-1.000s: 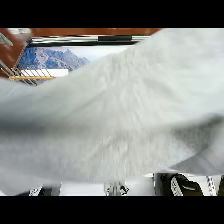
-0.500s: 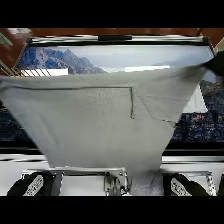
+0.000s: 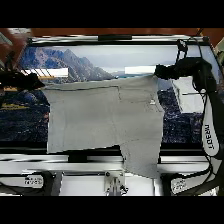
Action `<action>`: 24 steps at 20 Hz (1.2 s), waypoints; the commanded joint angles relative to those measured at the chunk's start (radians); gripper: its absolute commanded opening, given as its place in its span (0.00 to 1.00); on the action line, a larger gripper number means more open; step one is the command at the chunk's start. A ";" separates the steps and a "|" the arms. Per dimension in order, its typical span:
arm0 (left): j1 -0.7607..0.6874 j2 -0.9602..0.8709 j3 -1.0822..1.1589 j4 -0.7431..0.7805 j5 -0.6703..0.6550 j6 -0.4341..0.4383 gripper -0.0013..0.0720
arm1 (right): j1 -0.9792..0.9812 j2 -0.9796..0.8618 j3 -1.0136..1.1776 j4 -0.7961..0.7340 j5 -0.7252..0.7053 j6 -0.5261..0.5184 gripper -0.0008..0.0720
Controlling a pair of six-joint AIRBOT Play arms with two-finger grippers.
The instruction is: Fold the shirts.
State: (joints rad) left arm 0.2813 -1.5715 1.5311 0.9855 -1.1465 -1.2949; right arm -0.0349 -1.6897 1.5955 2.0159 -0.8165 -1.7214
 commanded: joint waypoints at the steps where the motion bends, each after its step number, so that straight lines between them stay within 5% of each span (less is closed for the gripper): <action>1: -0.031 -0.171 0.101 -0.042 0.166 0.030 0.07 | 0.012 -0.078 -0.003 -0.001 0.251 0.009 0.11; 8: -0.129 -0.241 0.101 -0.045 0.447 0.027 0.07 | -0.007 -0.106 -0.004 -0.022 0.315 0.051 0.11; 16: -0.175 -0.328 0.101 -0.044 0.448 0.022 0.07 | -0.007 -0.172 -0.004 -0.036 0.283 0.089 0.11; 20: -0.140 -0.297 0.114 -0.044 0.309 0.029 0.07 | -0.019 -0.130 -0.003 -0.087 0.135 0.087 0.11; 24: -0.077 -0.269 0.114 -0.043 -0.005 0.026 0.07 | -0.048 -0.064 -0.003 -0.108 -0.195 0.088 0.11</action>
State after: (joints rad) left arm 0.1673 -1.8557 1.6432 0.9417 -0.9314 -1.2697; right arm -0.0666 -1.7912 1.5917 1.9285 -0.7780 -1.6348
